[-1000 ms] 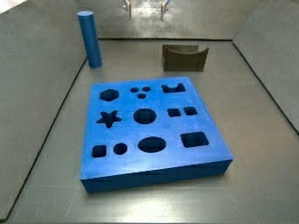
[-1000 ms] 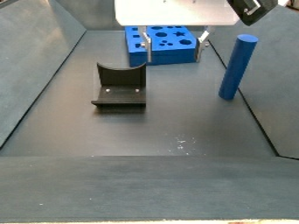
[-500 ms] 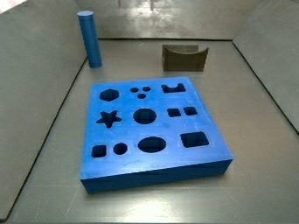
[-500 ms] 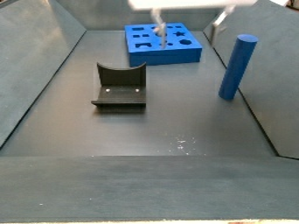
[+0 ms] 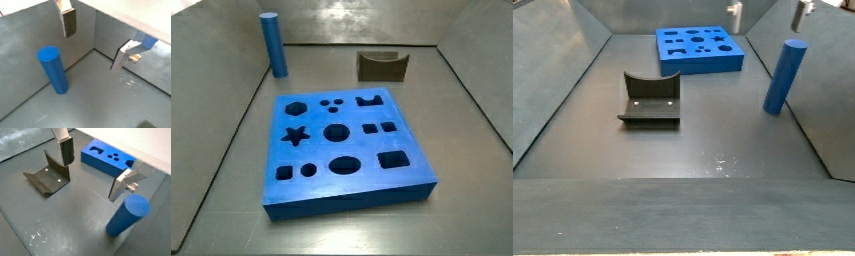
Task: Pick up the round object. Move up. Move to above the board. Insert the round object.
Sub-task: Pick up the round object.
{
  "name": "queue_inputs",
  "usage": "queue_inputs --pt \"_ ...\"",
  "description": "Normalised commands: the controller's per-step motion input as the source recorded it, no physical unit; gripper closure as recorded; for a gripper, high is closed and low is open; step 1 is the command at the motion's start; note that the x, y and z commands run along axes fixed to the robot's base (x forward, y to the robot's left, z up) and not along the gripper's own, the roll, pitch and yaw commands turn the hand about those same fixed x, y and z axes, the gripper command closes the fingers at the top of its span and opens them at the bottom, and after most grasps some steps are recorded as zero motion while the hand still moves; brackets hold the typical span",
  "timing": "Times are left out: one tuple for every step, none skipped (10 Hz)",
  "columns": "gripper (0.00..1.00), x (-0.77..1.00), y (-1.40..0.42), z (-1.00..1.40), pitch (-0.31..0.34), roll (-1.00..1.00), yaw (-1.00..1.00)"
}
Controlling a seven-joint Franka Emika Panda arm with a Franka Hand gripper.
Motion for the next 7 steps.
queue_inputs --pt "0.0 -1.0 -0.16 -0.75 -0.36 0.09 0.0" --pt "0.0 -1.0 -0.11 -0.55 -0.269 0.15 -0.07" --pt "0.0 -0.33 -0.03 0.0 -0.111 0.05 -0.08" --pt "0.0 0.0 0.0 0.0 0.02 0.0 0.0" --pt "0.0 -0.15 0.16 0.27 0.0 -0.19 0.0" --pt "0.0 -0.18 0.0 1.0 0.0 0.0 0.0" --pt "0.0 -0.01 -0.15 0.46 0.0 0.19 0.04"
